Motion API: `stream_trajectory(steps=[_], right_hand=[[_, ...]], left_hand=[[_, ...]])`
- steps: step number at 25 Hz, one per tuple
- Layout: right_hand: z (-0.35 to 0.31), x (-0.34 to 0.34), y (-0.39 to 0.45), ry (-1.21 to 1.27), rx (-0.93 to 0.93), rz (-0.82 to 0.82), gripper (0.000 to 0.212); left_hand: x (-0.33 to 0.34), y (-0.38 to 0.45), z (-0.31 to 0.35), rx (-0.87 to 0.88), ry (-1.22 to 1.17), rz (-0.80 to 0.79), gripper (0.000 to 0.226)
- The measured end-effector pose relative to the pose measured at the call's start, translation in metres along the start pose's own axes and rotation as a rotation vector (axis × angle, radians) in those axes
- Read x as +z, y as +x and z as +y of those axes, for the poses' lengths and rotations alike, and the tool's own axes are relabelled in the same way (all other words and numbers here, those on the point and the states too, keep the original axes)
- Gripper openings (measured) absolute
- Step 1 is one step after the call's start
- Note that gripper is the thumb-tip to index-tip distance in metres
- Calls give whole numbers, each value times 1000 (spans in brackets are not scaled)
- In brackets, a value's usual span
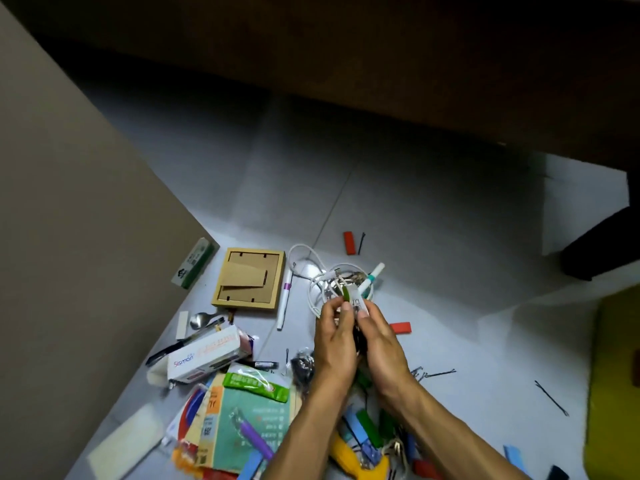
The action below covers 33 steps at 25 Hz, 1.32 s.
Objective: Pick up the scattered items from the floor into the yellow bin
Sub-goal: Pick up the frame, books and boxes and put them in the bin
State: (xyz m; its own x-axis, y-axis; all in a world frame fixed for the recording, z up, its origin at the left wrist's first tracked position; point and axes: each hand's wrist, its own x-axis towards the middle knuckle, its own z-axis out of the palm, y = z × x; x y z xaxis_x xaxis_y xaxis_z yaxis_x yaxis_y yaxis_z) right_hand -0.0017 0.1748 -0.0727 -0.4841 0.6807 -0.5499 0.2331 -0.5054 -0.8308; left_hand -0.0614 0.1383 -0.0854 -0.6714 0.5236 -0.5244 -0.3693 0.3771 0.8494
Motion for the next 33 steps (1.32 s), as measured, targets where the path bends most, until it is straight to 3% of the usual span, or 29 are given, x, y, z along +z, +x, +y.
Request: stream_trajectory(steps=[8, 11, 19, 21, 23, 25, 28, 30, 33], right_hand=[[-69, -53, -126, 73, -255, 50, 32], [-110, -90, -182, 88, -382, 73, 35], [-185, -262, -261, 289, -635, 366, 36], [-184, -311, -263, 370, -629, 424, 39], [-170, -347, -256, 385, -565, 448, 37], [-140, -371, -247, 186, -334, 484, 36], [-85, -380, -234, -306, 59, 548, 50], [-68, -370, -229, -419, 20, 625, 52], [-80, -340, -224, -582, -223, 624, 46]], left_hand=[[33, -133, 77, 245, 89, -111, 17], [61, -198, 117, 341, 61, -231, 17], [225, -311, 182, 569, 30, -518, 22], [273, -319, 175, 540, 13, -610, 21], [302, -311, 154, 390, -3, -704, 21], [305, -297, 118, 264, 230, -744, 30], [278, -273, 66, 256, 588, -618, 47], [263, -262, 52, 309, 580, -582, 47], [244, -256, 61, 347, 500, -564, 46]])
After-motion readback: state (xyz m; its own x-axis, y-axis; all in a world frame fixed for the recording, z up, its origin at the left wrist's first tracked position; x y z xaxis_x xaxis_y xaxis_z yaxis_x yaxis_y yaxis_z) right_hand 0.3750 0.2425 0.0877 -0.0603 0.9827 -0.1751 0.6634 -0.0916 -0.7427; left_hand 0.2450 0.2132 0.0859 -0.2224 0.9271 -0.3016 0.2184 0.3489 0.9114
